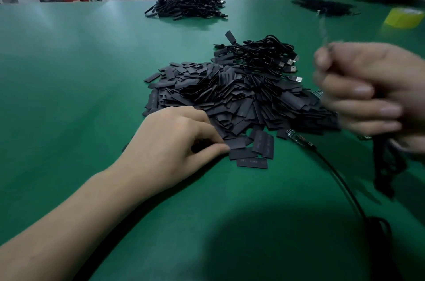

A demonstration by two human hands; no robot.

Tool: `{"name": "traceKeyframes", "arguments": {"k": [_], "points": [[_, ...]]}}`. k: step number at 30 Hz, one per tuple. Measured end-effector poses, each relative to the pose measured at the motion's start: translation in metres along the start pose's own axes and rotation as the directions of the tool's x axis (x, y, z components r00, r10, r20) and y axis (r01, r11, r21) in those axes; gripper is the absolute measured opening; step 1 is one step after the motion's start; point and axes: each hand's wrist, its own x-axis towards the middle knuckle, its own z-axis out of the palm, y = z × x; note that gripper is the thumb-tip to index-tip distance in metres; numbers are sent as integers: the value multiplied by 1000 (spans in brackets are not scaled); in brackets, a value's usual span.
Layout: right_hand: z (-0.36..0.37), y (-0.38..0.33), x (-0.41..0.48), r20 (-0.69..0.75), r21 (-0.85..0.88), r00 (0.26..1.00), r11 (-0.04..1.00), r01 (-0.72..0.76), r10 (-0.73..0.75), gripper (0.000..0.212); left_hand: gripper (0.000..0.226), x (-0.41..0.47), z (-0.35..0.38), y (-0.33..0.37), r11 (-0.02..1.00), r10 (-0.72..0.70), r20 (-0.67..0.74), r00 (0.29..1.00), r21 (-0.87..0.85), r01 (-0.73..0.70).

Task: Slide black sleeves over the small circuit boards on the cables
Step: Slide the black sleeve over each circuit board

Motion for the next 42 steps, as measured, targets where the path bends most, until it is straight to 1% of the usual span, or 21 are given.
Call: {"name": "traceKeyframes", "arguments": {"k": [1,2,3,4,5,7,10,12,13,14,15,17,18,19,21,24,27,32,35,38,42], "points": [[2,5,1,-74,-169,997,986,-1,-12,19,26,1,0,0,1000,13,-26,1000,5,-13],[5,13,3,-156,-386,987,922,-28,-36,21,25,1,1,0,1000,12,-59,998,-10,-12],[9,24,9,-200,-595,976,802,-52,-86,24,23,2,2,0,999,-8,-98,995,-53,3],[18,34,14,-206,-726,970,685,-64,-128,26,21,3,2,1,993,-44,-137,990,-119,28],[27,44,18,-201,-776,966,629,-56,-163,28,17,3,3,3,978,-92,-168,982,-200,57],[38,54,22,-208,-781,965,622,-64,-161,25,12,2,6,8,914,-193,-153,969,-387,121],[41,58,23,-211,-700,971,710,-69,-113,18,13,2,11,17,738,-274,-36,961,-649,186],[41,58,22,-215,-627,972,776,-68,-89,19,12,2,14,20,645,-317,-20,948,-738,200],[42,58,22,-227,-589,970,805,-67,-86,22,11,2,14,21,633,-325,-32,945,-749,193],[42,59,21,-246,-552,966,831,-71,-81,24,10,2,15,21,671,-316,-69,946,-721,171],[42,59,21,-265,-525,961,848,-72,-82,24,13,1,14,20,748,-281,-121,952,-649,138],[42,60,20,-281,-487,957,870,-73,-77,22,25,0,11,20,904,-166,-216,962,-424,61],[42,60,20,-271,-494,960,867,-69,-78,22,27,0,11,19,938,-124,-244,962,-344,34],[41,61,19,-258,-521,962,851,-62,-89,23,26,0,11,18,949,-111,-259,960,-315,24],[40,60,19,-249,-580,960,814,-40,-130,28,24,1,10,16,924,-173,-262,949,-378,63],[33,55,17,-245,-637,957,770,-36,-158,36,23,0,10,14,829,-316,-220,923,-538,156],[28,51,14,-203,-760,970,646,-71,-131,36,20,1,9,13,788,-362,-202,910,-588,183],[29,51,13,-179,-792,979,605,-82,-102,35,17,0,11,12,806,-348,-194,917,-562,187],[29,50,13,-161,-807,983,585,-80,-87,36,19,0,12,11,833,-326,-200,924,-522,181],[29,52,12,-153,-825,987,555,-101,-49,35,22,0,13,10,834,-314,-191,930,-524,174],[26,53,12,-161,-816,987,563,-129,-8,34,25,0,11,10,857,-233,-139,963,-497,135]]}}
